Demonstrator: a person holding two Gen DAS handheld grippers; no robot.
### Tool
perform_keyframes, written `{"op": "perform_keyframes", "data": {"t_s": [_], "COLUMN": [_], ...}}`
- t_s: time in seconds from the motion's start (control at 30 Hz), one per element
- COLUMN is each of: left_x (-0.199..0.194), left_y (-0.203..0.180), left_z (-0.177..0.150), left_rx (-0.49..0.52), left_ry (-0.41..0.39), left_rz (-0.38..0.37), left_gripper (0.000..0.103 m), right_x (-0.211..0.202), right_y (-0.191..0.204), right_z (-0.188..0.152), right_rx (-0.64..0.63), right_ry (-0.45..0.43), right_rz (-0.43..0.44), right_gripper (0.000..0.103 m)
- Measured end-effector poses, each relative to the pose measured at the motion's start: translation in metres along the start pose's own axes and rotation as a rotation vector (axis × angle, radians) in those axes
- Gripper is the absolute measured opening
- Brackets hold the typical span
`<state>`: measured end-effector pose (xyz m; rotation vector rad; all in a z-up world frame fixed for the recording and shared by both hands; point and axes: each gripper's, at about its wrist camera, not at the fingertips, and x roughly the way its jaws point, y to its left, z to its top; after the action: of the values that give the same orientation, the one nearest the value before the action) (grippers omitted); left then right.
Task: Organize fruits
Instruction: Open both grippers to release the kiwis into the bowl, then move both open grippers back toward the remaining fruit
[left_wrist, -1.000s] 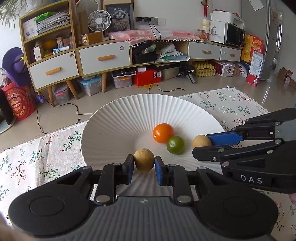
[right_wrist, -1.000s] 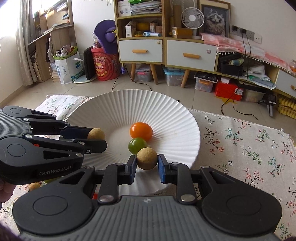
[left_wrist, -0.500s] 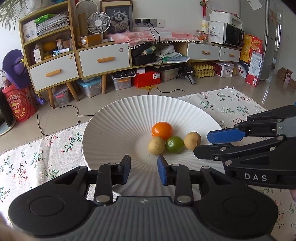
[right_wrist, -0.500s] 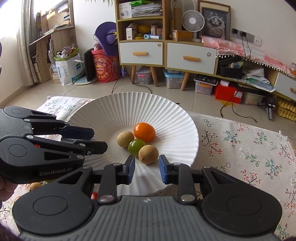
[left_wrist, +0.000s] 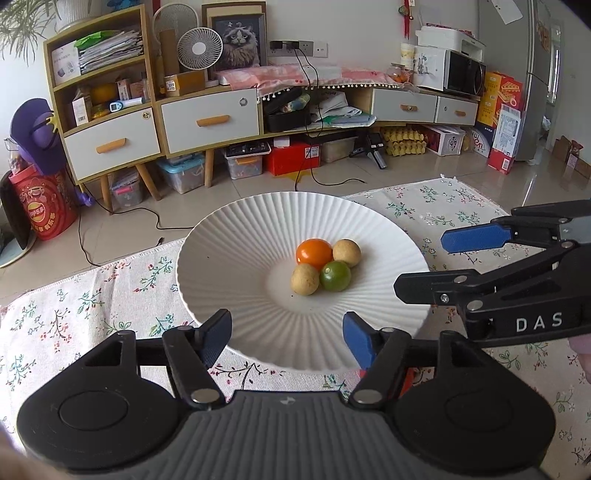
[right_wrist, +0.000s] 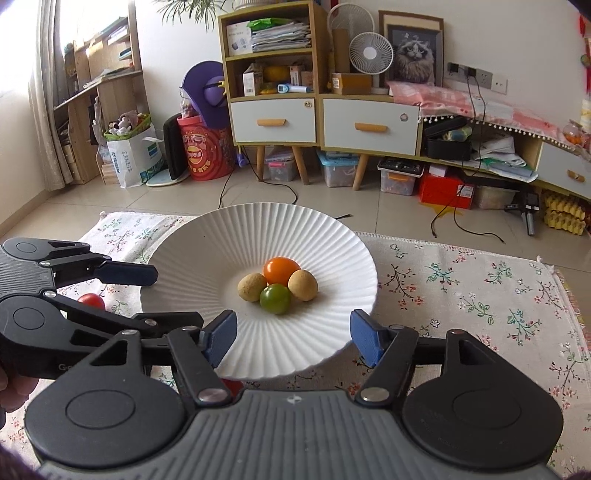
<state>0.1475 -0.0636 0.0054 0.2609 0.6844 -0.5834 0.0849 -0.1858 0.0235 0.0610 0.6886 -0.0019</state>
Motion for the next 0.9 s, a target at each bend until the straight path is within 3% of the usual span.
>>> {"op": "perform_keyframes", "data": {"t_s": [0.13, 0.23, 0.3, 0.47, 0.9], "left_x": [-0.013, -0.023, -0.03, -0.046, -0.08], "left_y": [0.0, 0.0, -0.001, -0.006, -0.015], "left_z": [-0.003, -0.005, -0.006, -0.013, -0.042], "left_rx": [-0.002, -0.003, -0.005, 0.005, 0.022], "left_ry": [-0.006, -0.014, -0.019, -0.032, -0.012], "left_rz": [0.005, 0.01, 0.014, 0.031, 0.018], "left_gripper": [0.074, 0.078, 0.086, 0.095, 0.096], "right_x": [-0.011, -0.019, -0.024, -0.034, -0.053], "right_y": [0.001, 0.002, 0.003, 0.006, 0.024], "right_z": [0.0, -0.001, -0.001, -0.005, -0.021], "right_rx": [0.014, 0.019, 0.028, 0.039, 0.032], "right_ry": [-0.011, -0.019, -0.024, -0.022, -0.023], "right_rz": [0.011, 0.015, 0.019, 0.023, 0.079], "right_gripper": [0.075, 0.082, 0.09, 0.095, 0.102]}}
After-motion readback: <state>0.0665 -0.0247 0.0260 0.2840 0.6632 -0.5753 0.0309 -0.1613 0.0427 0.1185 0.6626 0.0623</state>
